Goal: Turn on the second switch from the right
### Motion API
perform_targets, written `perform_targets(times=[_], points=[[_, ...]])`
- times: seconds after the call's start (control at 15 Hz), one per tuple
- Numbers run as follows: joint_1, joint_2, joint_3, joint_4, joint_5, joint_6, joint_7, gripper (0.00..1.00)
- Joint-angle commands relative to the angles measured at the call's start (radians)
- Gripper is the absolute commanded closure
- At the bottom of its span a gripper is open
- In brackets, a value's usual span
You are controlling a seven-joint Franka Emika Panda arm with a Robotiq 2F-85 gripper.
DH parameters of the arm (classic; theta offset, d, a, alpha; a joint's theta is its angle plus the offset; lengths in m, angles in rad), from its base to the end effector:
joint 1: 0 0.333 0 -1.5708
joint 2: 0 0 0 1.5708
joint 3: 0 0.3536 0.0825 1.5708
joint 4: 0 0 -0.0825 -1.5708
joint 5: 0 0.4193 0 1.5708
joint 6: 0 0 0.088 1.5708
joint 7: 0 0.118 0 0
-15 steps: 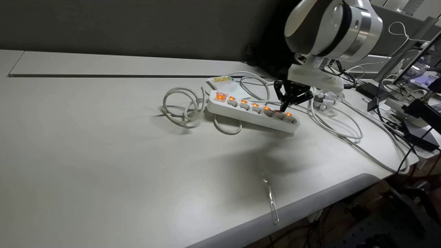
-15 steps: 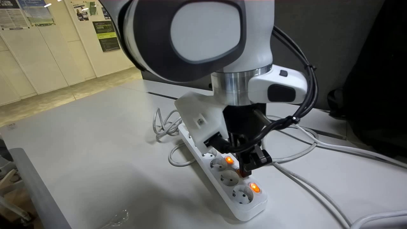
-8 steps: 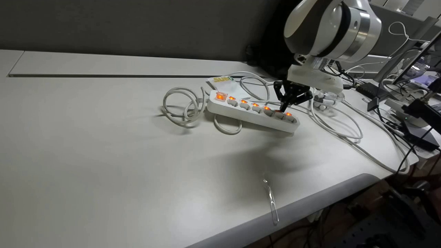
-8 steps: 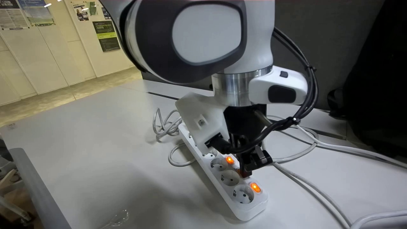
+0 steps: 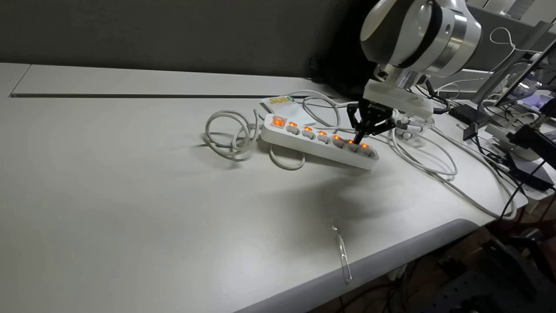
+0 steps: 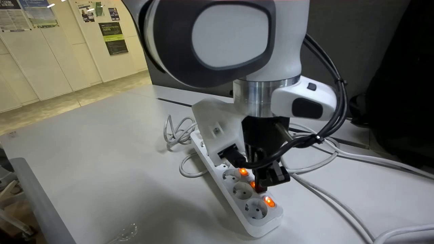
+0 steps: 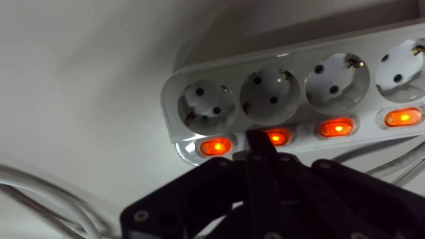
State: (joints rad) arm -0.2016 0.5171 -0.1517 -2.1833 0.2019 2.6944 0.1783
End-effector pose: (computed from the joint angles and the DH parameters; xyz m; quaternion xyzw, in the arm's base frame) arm 0.5489 -0.2116 0.1408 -0.9404 0.3401 -0.0034 0.0061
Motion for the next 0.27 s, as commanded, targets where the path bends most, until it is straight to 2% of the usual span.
perform_targets(times=[0.0,0.2], points=[[-0.039,0.042,0.021,0.044,0.051,-0.074,-0.006,1.0],[-0.054,0.036,0.026,0.051,0.083,-0.116,-0.01,1.0]])
